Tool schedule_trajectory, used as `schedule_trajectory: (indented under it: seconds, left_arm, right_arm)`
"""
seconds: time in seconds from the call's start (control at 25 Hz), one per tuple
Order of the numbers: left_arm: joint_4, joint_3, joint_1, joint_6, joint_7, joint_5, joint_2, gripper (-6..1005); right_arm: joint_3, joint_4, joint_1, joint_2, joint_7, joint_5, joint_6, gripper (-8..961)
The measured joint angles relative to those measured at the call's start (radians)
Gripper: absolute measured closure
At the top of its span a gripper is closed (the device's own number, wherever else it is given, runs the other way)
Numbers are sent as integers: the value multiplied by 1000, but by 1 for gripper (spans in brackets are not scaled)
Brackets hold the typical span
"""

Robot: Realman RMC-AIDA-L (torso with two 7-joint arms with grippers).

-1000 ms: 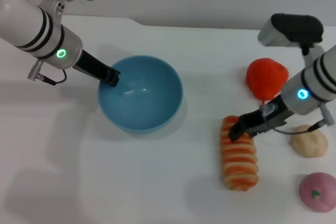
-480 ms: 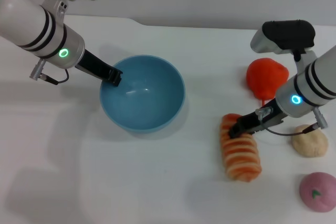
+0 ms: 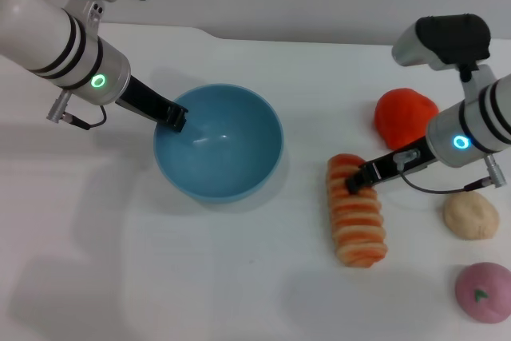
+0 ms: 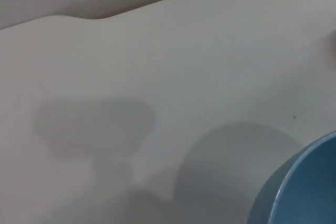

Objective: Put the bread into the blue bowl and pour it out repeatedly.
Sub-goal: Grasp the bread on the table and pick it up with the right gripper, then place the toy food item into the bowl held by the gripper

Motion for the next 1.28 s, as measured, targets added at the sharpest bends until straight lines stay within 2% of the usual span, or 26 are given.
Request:
schedule_trajectory:
  seconds: [0.2, 0.56, 0.72, 0.84, 0.96, 1.04, 1.28]
  left_arm:
    - [-2, 1, -2, 3, -1, 0, 0, 1000]
    - [-29, 14, -4, 10, -7, -2, -2, 1001]
    - [-39, 27, -5, 12, -13, -4, -3, 1001]
    - [-57, 42, -16, 21, -19, -20, -6, 1000]
    - [-75, 67, -28, 18, -19, -62, -8, 1000]
    - [-87, 90, -31, -5, -20, -109, -8, 1000]
    - [-94, 122, -32, -36, -21, -216, -8, 1000]
  right_arm:
    - [17, -114, -67, -5, -35, 0, 48, 660]
    - [178, -354, -186, -6, -100, -5, 180, 754]
    - [284, -445, -203, -6, -154, 7, 265, 790]
    - [321, -531, -203, -6, -184, 48, 297, 813]
    - [317, -602, -203, -4, -235, 151, 261, 826]
    - [301, -605, -199, -3, -303, 214, 235, 834]
    - [187, -525, -143, -2, -399, 253, 167, 838]
